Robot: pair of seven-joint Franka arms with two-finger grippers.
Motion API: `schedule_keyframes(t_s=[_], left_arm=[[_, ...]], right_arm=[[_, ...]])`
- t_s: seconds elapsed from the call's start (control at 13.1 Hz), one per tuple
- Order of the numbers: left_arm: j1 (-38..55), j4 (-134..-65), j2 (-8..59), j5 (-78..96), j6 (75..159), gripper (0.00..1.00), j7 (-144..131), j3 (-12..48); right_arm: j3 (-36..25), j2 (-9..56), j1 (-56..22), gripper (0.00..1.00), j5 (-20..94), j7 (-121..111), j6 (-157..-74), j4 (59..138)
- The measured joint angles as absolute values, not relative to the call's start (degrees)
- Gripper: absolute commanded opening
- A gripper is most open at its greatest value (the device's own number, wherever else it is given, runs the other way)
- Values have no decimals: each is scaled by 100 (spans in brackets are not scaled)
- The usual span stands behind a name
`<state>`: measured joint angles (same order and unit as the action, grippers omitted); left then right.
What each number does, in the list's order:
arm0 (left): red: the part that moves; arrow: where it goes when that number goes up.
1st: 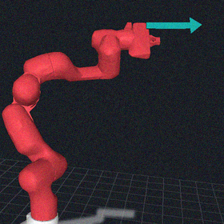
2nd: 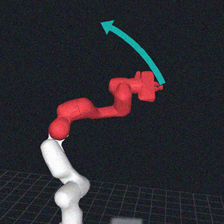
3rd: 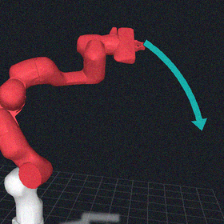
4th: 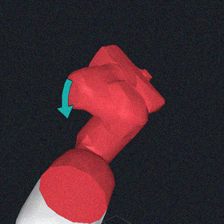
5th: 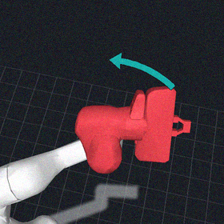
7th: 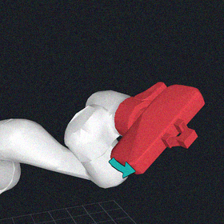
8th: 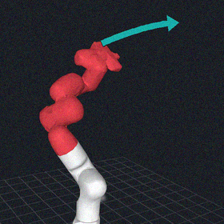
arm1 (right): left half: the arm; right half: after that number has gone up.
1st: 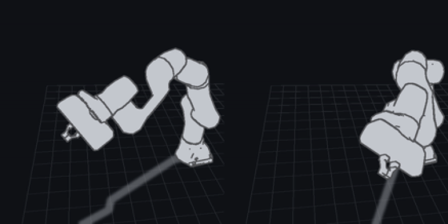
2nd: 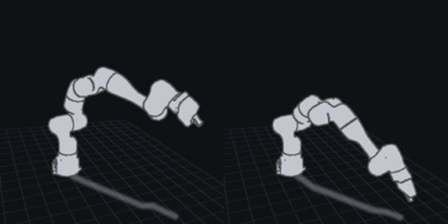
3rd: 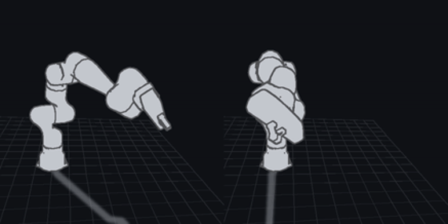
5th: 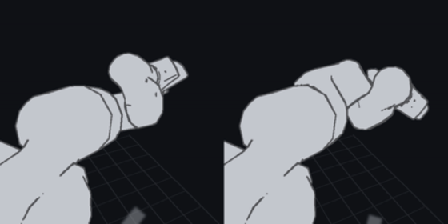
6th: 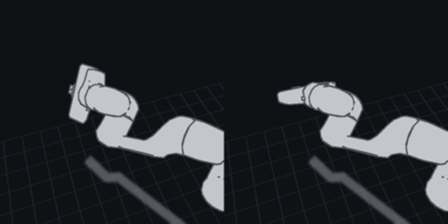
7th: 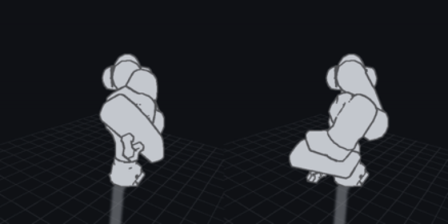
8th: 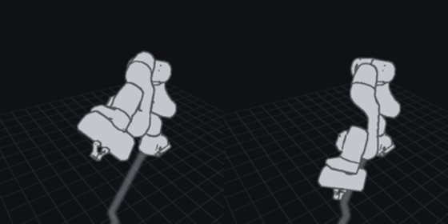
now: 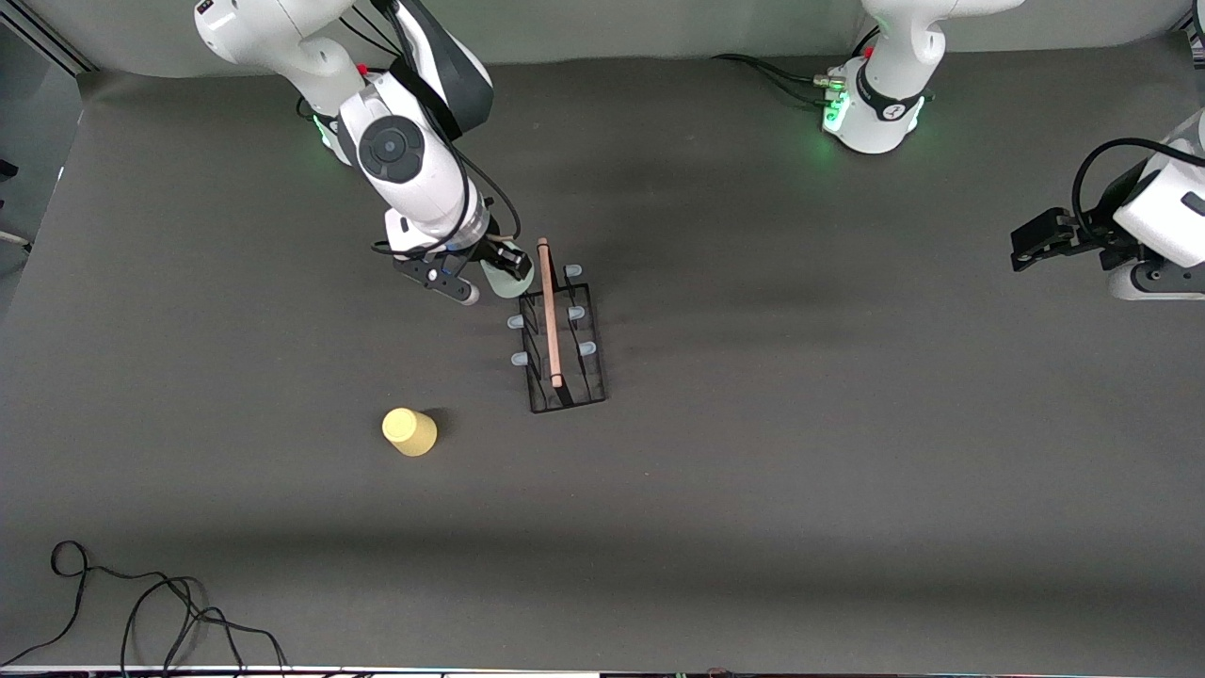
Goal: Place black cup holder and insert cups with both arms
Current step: 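Carry the pale green cup with the right gripper onto a rack peg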
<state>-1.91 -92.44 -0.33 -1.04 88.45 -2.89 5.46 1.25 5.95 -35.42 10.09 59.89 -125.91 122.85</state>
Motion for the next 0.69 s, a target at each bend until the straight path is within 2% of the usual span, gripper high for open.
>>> schedule_keyframes(t_s=[0.08,0.31,0.69], left_arm=[[-191,-9245,-31,-104,8845,100,-289,546],[-191,-9245,-24,-104,8845,100,-289,546],[-191,-9245,-19,-104,8845,100,-289,546]], right_arm=[[126,659,-3545,80,1009,5989,-12625,12285],[125,803,-3549,100,1009,5989,-12738,12269],[61,805,-3528,100,838,5925,-12594,11927]])
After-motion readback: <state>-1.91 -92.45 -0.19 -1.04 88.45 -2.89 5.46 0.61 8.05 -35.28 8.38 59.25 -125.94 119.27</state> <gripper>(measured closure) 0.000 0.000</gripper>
